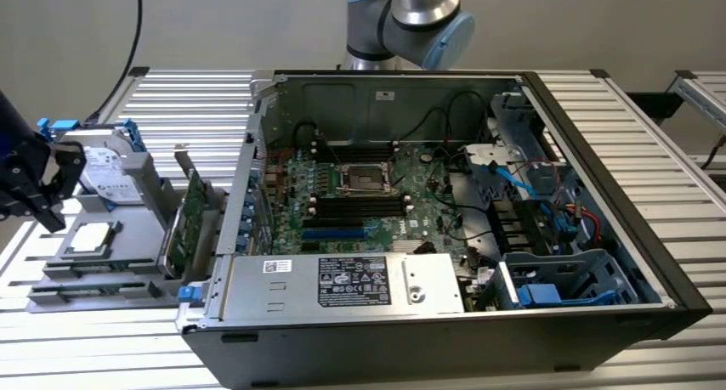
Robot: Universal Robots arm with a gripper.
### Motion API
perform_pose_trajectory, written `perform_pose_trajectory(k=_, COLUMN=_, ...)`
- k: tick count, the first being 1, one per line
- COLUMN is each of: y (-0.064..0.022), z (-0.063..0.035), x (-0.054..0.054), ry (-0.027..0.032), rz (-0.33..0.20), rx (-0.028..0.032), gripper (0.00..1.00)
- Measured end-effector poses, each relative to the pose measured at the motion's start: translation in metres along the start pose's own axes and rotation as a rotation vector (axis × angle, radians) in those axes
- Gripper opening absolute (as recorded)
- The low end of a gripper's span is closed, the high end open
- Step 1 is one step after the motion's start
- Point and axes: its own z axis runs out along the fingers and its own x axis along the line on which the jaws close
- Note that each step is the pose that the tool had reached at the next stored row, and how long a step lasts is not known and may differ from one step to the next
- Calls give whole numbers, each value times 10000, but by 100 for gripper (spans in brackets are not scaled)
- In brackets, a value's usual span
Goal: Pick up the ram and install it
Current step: 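Pick up the ram and move it above insertion slot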
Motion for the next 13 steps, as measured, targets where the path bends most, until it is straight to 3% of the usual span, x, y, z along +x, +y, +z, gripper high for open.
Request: perform_pose_trajectory(k=13, y=0, z=-1, x=0, ry=137, rz=-2360, rx=21, gripper=11)
